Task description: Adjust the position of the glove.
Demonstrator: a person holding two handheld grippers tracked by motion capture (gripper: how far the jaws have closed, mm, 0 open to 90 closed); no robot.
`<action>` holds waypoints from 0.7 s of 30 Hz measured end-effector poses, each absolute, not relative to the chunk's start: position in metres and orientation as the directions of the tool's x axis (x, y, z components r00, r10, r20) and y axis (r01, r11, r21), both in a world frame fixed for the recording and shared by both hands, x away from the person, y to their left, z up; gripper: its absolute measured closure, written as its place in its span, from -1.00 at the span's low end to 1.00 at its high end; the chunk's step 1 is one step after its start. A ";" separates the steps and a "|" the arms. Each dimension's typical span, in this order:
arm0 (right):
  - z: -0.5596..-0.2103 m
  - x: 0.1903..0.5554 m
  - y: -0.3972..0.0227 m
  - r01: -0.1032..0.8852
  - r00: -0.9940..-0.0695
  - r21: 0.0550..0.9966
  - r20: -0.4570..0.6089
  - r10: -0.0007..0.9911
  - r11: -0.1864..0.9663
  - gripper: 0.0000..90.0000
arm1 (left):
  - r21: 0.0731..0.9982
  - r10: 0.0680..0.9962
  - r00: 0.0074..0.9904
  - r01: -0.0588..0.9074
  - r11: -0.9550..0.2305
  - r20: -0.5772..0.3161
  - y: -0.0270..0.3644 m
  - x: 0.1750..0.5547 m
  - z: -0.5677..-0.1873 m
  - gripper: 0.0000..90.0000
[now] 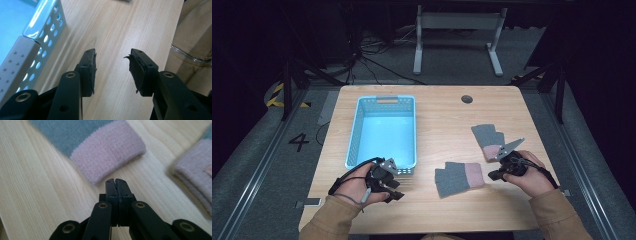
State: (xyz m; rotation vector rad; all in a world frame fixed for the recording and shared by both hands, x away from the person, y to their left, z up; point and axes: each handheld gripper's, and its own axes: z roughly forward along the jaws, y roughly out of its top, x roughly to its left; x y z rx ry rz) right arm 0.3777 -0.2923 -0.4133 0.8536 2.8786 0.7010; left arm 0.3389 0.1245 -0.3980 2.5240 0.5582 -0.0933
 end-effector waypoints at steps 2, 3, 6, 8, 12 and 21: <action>-0.420 0.377 -0.288 0.505 -0.847 0.419 0.074 0.526 0.755 1.00 | 0.502 0.368 0.913 0.404 -0.765 -0.174 0.123 0.340 -0.398 0.24; -0.420 0.377 -0.288 0.505 -0.847 0.419 0.074 0.526 0.755 1.00 | 0.502 0.368 0.913 0.404 -0.765 -0.174 0.123 0.340 -0.398 0.23; -0.424 0.377 -0.285 0.501 -0.851 0.410 0.072 0.520 0.762 1.00 | 0.507 0.359 0.917 0.396 -0.765 -0.175 0.120 0.340 -0.399 0.22; -0.426 0.374 -0.283 0.497 -0.854 0.403 0.070 0.516 0.768 1.00 | 0.506 0.351 0.920 0.389 -0.770 -0.173 0.116 0.341 -0.400 0.21; -0.429 0.373 -0.280 0.496 -0.855 0.393 0.066 0.514 0.774 1.00 | 0.506 0.339 0.926 0.375 -0.777 -0.166 0.113 0.342 -0.401 0.19; -0.432 0.371 -0.273 0.481 -0.866 0.380 0.065 0.496 0.790 1.00 | 0.497 0.334 0.928 0.371 -0.785 -0.165 0.110 0.342 -0.404 0.17</action>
